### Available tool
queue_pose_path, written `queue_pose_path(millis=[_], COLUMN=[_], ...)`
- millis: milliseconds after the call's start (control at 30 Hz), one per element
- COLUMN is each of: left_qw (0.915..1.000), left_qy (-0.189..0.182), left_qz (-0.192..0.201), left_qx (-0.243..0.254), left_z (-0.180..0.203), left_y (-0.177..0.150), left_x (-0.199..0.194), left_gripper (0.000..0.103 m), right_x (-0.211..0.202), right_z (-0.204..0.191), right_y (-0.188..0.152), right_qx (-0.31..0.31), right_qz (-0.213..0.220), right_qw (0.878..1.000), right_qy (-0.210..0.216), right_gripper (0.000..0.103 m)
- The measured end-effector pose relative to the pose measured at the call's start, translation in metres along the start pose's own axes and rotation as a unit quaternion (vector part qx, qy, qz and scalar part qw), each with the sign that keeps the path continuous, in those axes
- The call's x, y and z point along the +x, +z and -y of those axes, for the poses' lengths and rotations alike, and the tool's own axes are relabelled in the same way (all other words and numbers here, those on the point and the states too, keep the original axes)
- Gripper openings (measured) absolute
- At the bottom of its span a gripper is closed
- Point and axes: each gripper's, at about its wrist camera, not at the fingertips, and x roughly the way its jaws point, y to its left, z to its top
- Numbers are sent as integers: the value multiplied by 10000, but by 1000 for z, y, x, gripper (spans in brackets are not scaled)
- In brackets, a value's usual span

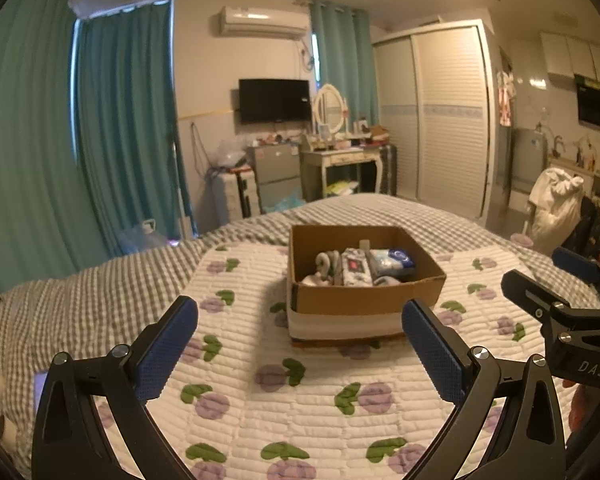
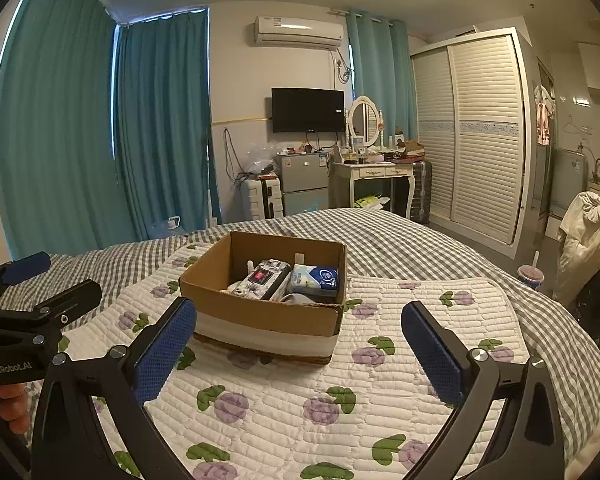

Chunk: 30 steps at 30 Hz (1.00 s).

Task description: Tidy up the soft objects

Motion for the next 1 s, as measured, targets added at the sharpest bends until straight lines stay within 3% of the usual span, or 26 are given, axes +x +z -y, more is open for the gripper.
queue_pose_path(millis=[1000], left_qw=[10000], left_qy=[-57], left_qz=[-50], left_qx=[-1], left_z=[0], left_y=[-3], left_x=[-3], left_gripper=[103], right_x=[1], right_z=[2], right_y=[-1], right_qx=[-14], right_qz=[-82], right_qw=[10000], right_qy=[-4], right_gripper=[103])
